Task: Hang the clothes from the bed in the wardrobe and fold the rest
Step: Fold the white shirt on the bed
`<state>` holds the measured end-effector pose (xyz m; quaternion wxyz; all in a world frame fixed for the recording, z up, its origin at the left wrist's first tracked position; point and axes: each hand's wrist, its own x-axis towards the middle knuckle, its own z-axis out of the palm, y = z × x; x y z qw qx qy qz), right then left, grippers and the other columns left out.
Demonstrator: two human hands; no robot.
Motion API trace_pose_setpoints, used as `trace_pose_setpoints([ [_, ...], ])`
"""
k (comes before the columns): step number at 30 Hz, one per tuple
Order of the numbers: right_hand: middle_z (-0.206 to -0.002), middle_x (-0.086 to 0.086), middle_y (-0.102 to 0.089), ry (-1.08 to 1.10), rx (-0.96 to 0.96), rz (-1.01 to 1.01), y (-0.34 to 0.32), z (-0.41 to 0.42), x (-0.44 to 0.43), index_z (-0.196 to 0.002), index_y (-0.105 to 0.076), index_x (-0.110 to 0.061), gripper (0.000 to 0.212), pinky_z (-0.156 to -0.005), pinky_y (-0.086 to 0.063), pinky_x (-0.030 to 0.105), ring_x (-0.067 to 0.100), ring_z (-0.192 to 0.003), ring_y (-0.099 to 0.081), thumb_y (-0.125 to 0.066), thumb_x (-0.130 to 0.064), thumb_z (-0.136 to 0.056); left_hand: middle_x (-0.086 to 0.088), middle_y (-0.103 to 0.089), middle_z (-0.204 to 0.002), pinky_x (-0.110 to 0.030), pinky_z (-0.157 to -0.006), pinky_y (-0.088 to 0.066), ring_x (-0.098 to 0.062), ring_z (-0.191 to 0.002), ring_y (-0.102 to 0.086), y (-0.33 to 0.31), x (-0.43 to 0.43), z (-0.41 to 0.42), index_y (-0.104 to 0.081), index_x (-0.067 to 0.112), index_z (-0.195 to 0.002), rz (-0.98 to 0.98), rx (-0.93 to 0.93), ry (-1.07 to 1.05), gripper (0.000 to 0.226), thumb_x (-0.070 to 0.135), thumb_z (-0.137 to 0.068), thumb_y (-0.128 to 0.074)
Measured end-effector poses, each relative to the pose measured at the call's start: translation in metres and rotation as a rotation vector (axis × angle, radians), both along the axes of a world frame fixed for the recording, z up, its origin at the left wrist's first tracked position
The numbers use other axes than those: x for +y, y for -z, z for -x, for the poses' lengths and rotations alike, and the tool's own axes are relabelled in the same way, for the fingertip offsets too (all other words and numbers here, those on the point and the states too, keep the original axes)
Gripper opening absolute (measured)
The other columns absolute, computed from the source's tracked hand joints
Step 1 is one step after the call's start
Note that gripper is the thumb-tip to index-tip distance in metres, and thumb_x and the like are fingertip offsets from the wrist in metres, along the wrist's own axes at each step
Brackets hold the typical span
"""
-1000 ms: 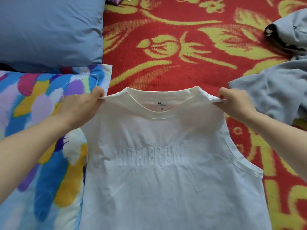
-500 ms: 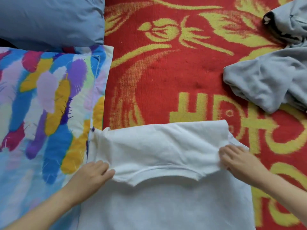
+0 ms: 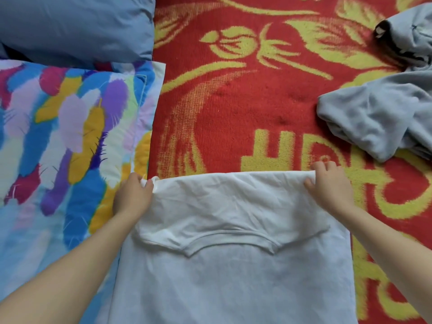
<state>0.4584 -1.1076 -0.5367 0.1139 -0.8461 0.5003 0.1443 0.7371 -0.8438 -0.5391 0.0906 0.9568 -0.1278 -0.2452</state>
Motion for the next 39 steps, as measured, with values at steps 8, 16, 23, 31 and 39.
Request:
trace_pose_setpoints([
  [8,-0.123,0.019,-0.054,0.219,-0.044,-0.236,0.022,-0.001,-0.015,-0.123,-0.052,-0.007,0.034,-0.08,-0.039,0.039,0.037,-0.111,-0.05,-0.049,-0.024,-0.093,-0.012,-0.062,-0.097,-0.036,-0.077,-0.044,-0.033,-0.091,-0.057,0.009,-0.02,-0.023,-0.057,0.01,-0.083,-0.199,0.133,0.012,0.033,0.043,-0.09,-0.056],
  [16,-0.083,0.006,-0.06,0.636,-0.581,-0.31,0.021,0.009,-0.025,-0.104,-0.068,-0.004,0.024,-0.057,-0.041,0.021,0.017,-0.067,-0.05,-0.059,-0.002,-0.083,-0.011,-0.051,-0.073,-0.034,-0.054,-0.047,-0.024,-0.067,-0.053,-0.002,-0.019,-0.041,-0.052,0.007,-0.078,0.446,0.354,-0.96,0.006,0.004,-0.084,-0.052],
  [23,-0.077,0.004,-0.059,0.754,-0.599,-0.417,0.02,0.013,-0.021,-0.104,-0.067,-0.003,0.021,-0.046,-0.042,0.014,0.013,-0.061,-0.047,-0.06,-0.002,-0.084,-0.01,-0.059,-0.104,-0.029,-0.07,-0.043,-0.022,-0.083,-0.054,0.005,-0.013,-0.041,-0.056,0.0,-0.114,0.4,0.21,-0.881,0.034,0.011,-0.083,-0.063],
  [31,-0.149,0.016,-0.028,-0.123,-0.02,-0.024,0.016,0.001,-0.013,-0.139,-0.043,-0.017,0.055,-0.104,-0.029,0.043,0.031,-0.137,-0.024,-0.059,-0.026,-0.087,-0.016,-0.049,-0.134,-0.038,-0.094,-0.04,-0.033,-0.119,-0.049,0.017,-0.019,-0.05,-0.041,0.008,-0.134,0.266,0.023,-0.356,0.054,0.015,-0.085,-0.063],
  [39,-0.129,0.006,-0.046,-0.276,0.281,-0.084,0.024,-0.002,-0.016,-0.135,-0.038,-0.023,0.057,-0.096,-0.028,0.04,0.026,-0.121,-0.036,-0.06,-0.033,-0.083,0.002,-0.054,-0.124,-0.04,-0.094,-0.032,-0.022,-0.119,-0.047,0.007,-0.015,-0.043,-0.046,0.028,-0.127,-0.506,0.063,0.777,0.046,0.03,-0.083,-0.056],
])
